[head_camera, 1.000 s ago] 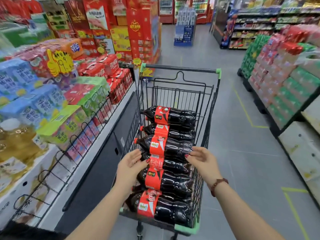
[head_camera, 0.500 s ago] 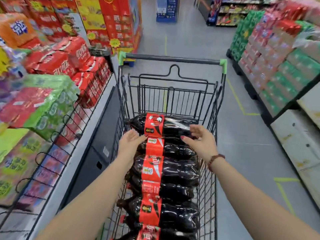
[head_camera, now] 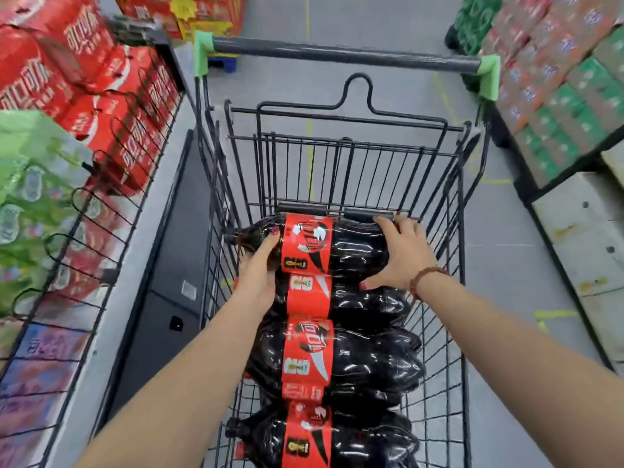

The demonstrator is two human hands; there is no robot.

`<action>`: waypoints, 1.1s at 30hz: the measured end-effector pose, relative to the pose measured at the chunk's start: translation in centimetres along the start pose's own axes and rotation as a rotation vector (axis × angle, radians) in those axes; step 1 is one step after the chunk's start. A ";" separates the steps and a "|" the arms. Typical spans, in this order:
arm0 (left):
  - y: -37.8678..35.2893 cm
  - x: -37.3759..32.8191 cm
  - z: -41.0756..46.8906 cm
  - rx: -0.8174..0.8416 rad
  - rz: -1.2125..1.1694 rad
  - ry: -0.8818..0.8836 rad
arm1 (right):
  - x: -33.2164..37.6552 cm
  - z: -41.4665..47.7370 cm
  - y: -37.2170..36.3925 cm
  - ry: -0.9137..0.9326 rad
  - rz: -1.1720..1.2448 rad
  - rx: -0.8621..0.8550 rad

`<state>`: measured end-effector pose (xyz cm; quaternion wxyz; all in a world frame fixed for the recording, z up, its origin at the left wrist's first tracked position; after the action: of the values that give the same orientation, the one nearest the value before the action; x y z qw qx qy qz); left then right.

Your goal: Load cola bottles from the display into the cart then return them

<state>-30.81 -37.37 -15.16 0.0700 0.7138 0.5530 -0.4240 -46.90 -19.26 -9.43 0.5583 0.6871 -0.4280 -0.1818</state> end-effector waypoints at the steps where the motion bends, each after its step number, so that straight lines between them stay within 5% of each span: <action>1: 0.1 0.0 0.3 0.013 0.000 0.006 | 0.0 0.1 0.0 0.013 -0.038 -0.013; 15: 0.1 -0.8 -0.1 0.073 -0.088 0.023 | 0.2 -0.6 0.8 0.017 0.003 -0.008; 33: -2.1 -8.1 -21.9 0.281 -0.056 -0.608 | 2.7 -15.0 9.0 0.270 0.388 -0.295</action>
<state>-21.26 -30.00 5.00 0.1208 0.5421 0.4622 -0.6913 -37.91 -12.34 4.15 0.7286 0.5216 -0.4422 -0.0384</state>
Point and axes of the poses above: each hand's wrist, its own z-axis towards the middle knuckle, its own y-axis out of the back of the hand, x = y × z, the point moved 2 cm from there along z, towards the middle knuckle, and after that the axes turned 1 degree about -z, right-handed, at the moved point
